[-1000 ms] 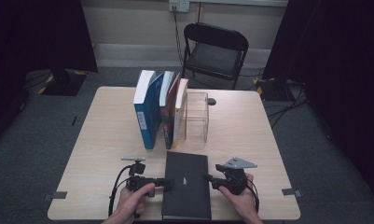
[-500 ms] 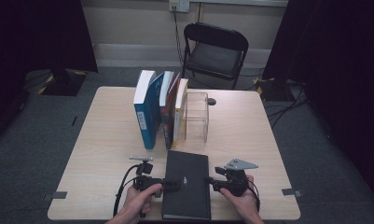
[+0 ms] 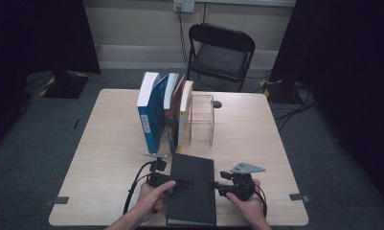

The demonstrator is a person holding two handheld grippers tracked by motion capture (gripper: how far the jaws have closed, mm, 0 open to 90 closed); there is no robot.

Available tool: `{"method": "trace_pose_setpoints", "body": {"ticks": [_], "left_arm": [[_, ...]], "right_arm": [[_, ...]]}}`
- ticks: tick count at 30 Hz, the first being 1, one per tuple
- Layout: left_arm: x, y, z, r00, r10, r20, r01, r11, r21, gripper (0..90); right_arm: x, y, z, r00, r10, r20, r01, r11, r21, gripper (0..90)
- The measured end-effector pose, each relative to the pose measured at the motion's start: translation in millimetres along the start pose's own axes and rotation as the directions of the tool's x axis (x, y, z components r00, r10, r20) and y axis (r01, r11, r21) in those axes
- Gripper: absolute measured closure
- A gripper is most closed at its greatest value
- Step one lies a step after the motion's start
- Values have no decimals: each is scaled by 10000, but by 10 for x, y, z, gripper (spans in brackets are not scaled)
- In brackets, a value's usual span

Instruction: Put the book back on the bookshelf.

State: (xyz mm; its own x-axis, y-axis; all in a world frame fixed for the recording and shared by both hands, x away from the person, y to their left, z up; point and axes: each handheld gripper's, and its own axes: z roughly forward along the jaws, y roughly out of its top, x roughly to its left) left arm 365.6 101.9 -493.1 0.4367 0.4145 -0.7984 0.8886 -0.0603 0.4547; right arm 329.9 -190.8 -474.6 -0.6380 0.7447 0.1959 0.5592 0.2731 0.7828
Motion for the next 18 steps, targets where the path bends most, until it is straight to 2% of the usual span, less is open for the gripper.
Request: {"method": "trace_pose_setpoints", "body": {"ticks": [1, 3, 4, 5, 8, 11, 13, 14, 15, 16, 18], "left_arm": [[-2, 6, 20, 9999, 103, -9, -104, 9999, -73, 472], [-3, 17, 41, 10000, 44, -24, -44, 9999, -108, 473], [-4, 19, 51, 9999, 57, -118, -59, 9999, -134, 488], [6, 17, 61, 9996, 198, -184, -202, 9996, -193, 546], [24, 28, 47, 9995, 223, 215, -218, 9995, -225, 595], [9, 32, 43, 9992, 367, 128, -364, 9991, -218, 615], [-19, 30, 38, 9979, 638, 58, -637, 9977, -240, 615], [-32, 29, 33, 9966, 829, -28, -829, 9963, -239, 616], [-40, 28, 31, 9964, 845, 9, -845, 9962, -226, 616], [-52, 25, 27, 9960, 889, -69, -891, 9957, -243, 616], [-73, 19, 23, 9949, 1007, -105, -1010, 9944, -325, 616]], "right_arm": [[4, -1, -1, 10000, 2, 21, -2, 10000, -10, 419], [2, 0, -1, 10000, -5, 18, 5, 10000, -17, 416], [-1, 0, 0, 10000, -12, 8, 12, 10000, -14, 415], [-4, 0, -1, 10000, -19, -3, 19, 10000, -17, 412], [-6, 0, 2, 10000, -40, 47, 40, 10000, -19, 395], [-9, 0, 1, 9999, -54, 140, 55, 10000, -38, 362], [-20, 3, 2, 9999, 7, 112, -7, 10000, -12, 347], [-24, 6, 2, 10000, 18, 77, -18, 10000, -7, 337], [-27, 8, -5, 10000, 25, 9, -25, 10000, -11, 306], [-31, 10, -10, 9999, 64, -161, -64, 10000, 0, 265], [-10, 14, -24, 9982, -24, -596, 27, 10000, 51, 250]]}}
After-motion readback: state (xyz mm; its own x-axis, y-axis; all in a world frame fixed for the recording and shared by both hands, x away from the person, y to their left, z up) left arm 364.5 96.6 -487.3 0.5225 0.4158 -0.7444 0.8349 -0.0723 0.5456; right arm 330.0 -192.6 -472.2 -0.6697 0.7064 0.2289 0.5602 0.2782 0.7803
